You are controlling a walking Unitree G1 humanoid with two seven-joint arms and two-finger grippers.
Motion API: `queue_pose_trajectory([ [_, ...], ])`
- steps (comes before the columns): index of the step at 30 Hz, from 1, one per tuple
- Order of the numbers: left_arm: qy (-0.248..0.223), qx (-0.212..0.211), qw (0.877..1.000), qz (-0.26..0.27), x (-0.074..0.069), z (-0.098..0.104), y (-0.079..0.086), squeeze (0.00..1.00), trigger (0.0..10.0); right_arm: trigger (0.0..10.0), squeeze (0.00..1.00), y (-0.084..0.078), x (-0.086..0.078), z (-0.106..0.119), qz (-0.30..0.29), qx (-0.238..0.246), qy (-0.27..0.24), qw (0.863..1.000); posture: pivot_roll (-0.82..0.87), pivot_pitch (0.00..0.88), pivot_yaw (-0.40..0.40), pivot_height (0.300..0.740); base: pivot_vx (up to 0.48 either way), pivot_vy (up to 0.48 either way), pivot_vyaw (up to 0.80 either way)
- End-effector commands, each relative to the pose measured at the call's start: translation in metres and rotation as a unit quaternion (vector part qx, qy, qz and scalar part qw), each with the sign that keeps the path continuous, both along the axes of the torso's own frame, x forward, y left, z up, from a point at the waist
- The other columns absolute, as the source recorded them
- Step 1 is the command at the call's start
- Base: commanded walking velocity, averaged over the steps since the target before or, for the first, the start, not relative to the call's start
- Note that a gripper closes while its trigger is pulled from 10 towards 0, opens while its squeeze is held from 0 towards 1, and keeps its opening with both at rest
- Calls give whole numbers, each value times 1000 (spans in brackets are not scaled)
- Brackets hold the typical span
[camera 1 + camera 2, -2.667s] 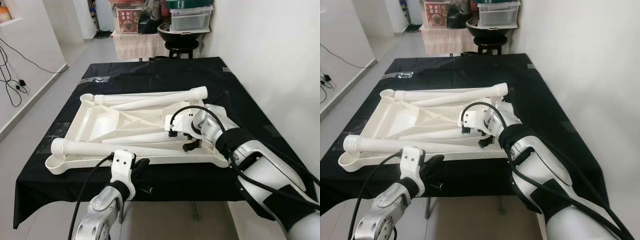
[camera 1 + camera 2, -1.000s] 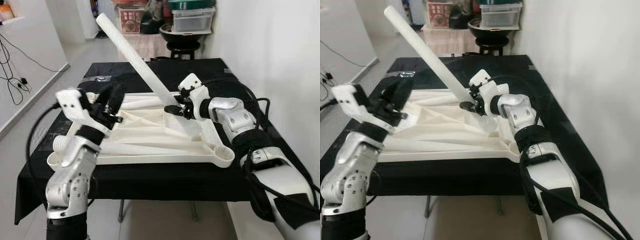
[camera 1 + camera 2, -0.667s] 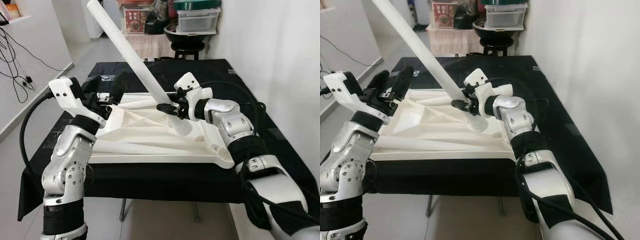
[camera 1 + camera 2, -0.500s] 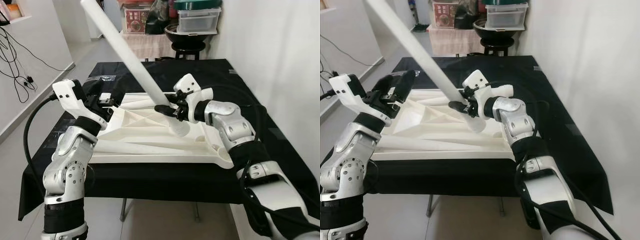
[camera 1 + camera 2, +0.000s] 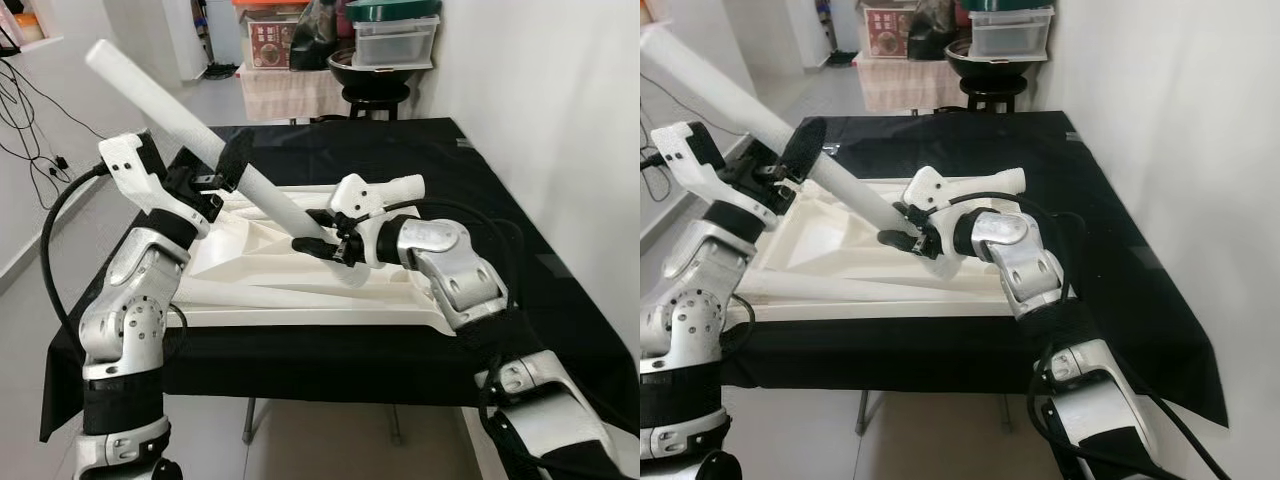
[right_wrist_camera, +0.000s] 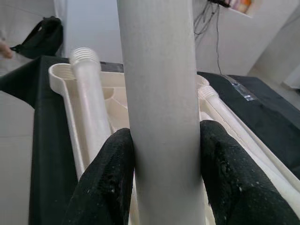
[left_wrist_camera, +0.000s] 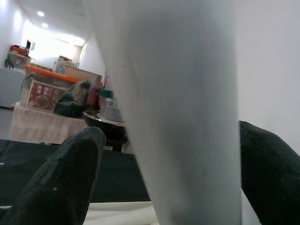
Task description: Building children table
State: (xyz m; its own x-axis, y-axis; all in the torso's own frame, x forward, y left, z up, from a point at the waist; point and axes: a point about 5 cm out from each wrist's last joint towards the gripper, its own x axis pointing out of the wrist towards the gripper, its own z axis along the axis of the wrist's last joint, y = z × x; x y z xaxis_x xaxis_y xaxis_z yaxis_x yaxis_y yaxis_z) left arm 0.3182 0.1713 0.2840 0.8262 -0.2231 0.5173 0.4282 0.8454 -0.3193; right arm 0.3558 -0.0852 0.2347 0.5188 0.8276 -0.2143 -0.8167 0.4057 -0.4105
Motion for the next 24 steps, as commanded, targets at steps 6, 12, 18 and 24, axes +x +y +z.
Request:
queue_pose_trajectory([
  [6,-17,4,1000,-13,-1,5,-1,0,0,10000,0,6,-7,-4,21,-9,7,1000,-49,0,66,740,0,0,0],
  [12,-38,25,998,-41,-7,8,-10,0,0,10000,0,6,-5,-6,2,0,16,1000,-49,0,65,740,0,0,0],
  [18,-42,36,997,-61,-6,8,-14,0,0,10000,0,10,-2,-4,-21,34,16,999,-53,0,62,740,0,0,0],
  [24,-58,45,991,-110,-8,12,-24,0,0,10000,1000,23,-3,-5,-48,125,9,991,-57,0,59,740,0,0,0],
])
